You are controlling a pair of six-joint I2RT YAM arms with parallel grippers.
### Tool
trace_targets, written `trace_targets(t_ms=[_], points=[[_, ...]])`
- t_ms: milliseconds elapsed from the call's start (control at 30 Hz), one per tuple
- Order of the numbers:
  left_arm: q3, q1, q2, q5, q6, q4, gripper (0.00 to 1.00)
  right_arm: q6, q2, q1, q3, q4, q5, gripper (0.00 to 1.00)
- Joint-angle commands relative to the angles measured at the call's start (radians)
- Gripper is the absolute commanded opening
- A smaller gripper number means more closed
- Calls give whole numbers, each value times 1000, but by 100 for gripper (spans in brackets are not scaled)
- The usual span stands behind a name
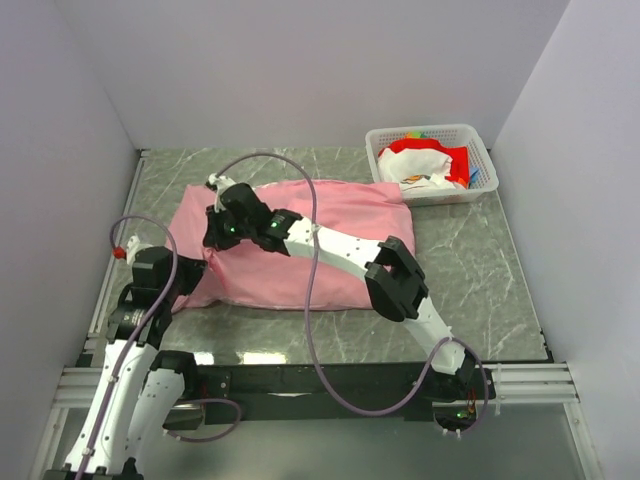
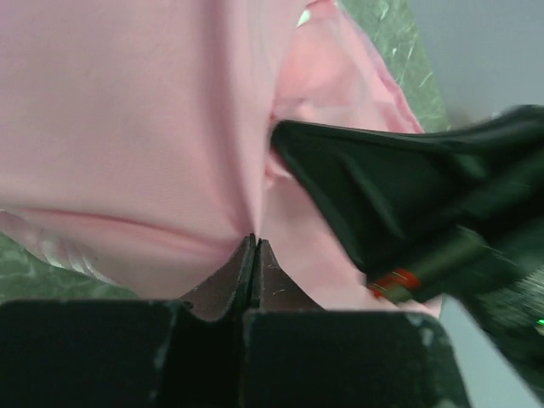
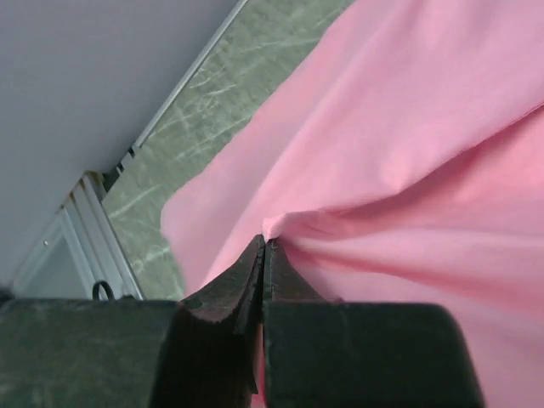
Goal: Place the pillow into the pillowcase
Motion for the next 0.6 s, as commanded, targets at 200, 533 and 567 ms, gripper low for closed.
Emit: trace_targets(t_ms=[200, 533, 567], points=[[36, -4, -42, 30, -48, 10, 1, 245, 81, -10, -182, 360, 36, 0], [-33, -6, -26, 99, -34, 44, 1, 273, 30, -65, -170, 354, 33, 62], [-37, -4, -22, 104, -36, 41, 1, 276, 1, -76, -173, 335, 52, 64]])
